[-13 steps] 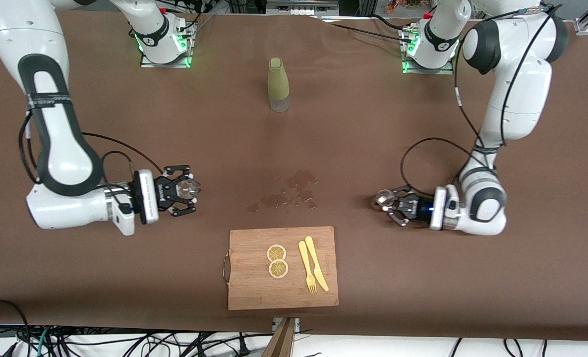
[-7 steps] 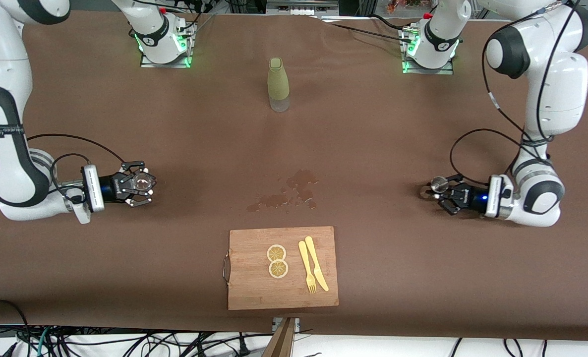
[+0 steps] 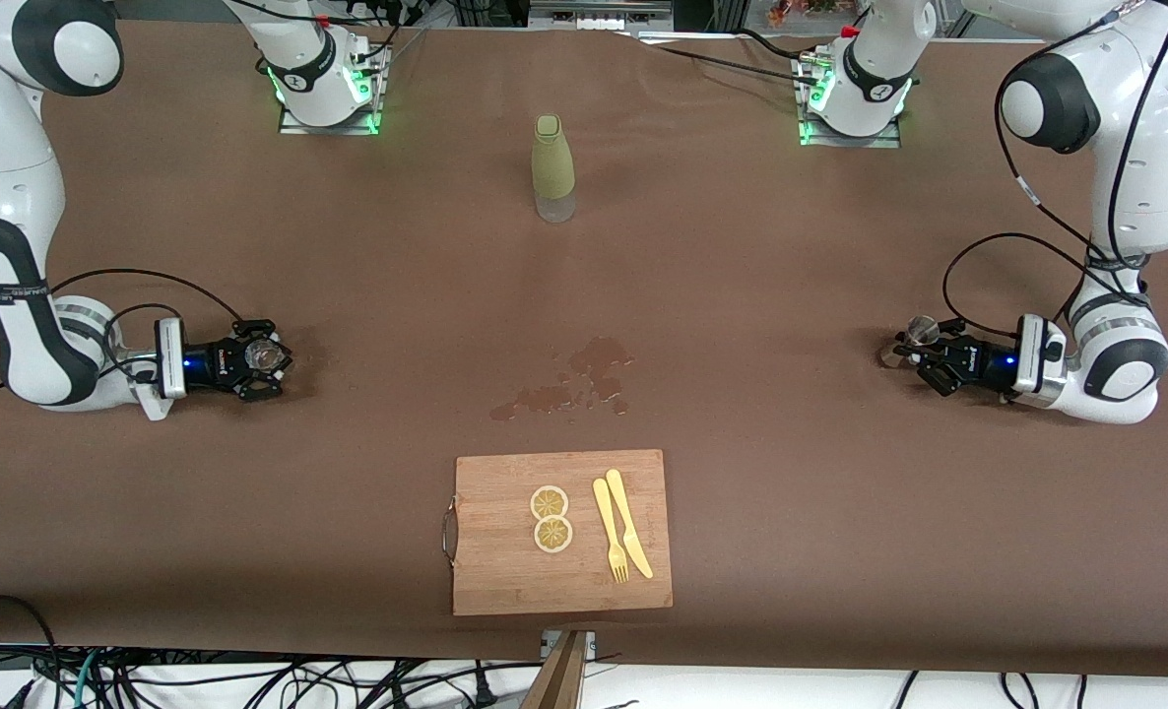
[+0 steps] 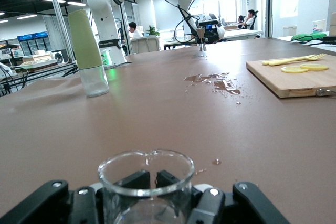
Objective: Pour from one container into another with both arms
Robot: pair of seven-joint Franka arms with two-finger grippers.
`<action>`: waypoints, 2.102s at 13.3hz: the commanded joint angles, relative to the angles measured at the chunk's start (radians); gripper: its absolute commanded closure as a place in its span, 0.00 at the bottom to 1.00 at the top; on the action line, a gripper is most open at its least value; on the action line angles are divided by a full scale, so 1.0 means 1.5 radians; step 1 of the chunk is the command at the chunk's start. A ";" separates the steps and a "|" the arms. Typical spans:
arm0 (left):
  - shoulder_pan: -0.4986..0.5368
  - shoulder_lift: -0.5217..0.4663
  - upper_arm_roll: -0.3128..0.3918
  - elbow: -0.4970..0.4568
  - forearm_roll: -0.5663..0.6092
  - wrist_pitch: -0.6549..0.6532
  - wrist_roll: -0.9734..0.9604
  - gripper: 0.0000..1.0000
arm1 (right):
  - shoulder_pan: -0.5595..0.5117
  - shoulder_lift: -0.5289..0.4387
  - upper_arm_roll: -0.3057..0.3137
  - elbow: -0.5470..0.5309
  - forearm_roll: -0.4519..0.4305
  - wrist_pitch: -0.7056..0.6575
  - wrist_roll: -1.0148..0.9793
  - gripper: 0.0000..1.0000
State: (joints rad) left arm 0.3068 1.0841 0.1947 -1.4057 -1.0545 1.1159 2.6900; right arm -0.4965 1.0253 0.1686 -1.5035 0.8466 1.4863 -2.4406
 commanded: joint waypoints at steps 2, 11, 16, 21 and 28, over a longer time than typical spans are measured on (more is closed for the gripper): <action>0.007 0.016 0.009 -0.014 0.018 -0.011 0.069 1.00 | 0.001 0.034 -0.001 0.008 0.010 -0.011 -0.042 0.97; 0.011 0.014 0.022 -0.001 0.041 -0.002 -0.016 0.00 | -0.013 0.021 -0.039 0.013 -0.021 -0.030 -0.037 0.00; 0.008 -0.025 0.044 0.059 0.055 0.101 -0.272 0.00 | -0.011 -0.055 -0.084 0.014 -0.068 -0.042 0.041 0.00; -0.004 -0.098 0.053 0.122 0.251 0.133 -0.660 0.00 | -0.003 -0.159 -0.091 0.013 -0.174 -0.043 0.292 0.00; -0.111 -0.247 0.052 0.128 0.376 0.132 -1.223 0.00 | 0.068 -0.358 -0.090 0.005 -0.314 -0.050 0.721 0.00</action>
State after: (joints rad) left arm 0.1886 0.7665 0.2636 -1.1980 -0.5469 1.3102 1.0295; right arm -0.4524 0.6043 0.0377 -1.4583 0.4541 1.4134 -1.5205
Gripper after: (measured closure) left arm 0.000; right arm 0.000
